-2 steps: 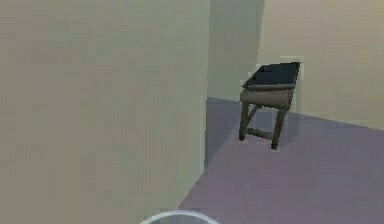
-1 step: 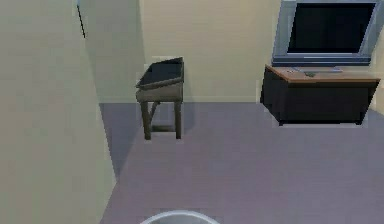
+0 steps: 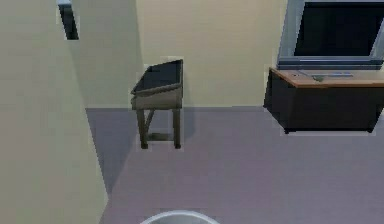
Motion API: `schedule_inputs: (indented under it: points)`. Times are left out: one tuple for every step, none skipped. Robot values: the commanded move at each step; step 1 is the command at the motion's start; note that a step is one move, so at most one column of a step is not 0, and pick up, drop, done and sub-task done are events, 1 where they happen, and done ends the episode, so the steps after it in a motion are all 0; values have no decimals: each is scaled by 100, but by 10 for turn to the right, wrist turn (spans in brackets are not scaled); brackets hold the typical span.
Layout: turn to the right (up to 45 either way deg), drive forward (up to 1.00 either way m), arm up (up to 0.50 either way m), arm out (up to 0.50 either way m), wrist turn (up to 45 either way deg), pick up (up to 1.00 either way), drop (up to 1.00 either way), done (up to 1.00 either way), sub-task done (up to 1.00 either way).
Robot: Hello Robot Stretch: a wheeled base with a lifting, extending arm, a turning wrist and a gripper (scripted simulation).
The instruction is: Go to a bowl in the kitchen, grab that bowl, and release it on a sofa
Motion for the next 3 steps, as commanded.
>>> schedule_inputs:
  points:
    - [150, 0, 0, 0, 0, 0, 0, 0, 0]
    - [0, 35, 0, 0, 0, 0, 0, 0, 0]
    - [270, 0, 0, 0, 0, 0, 0, 0, 0]
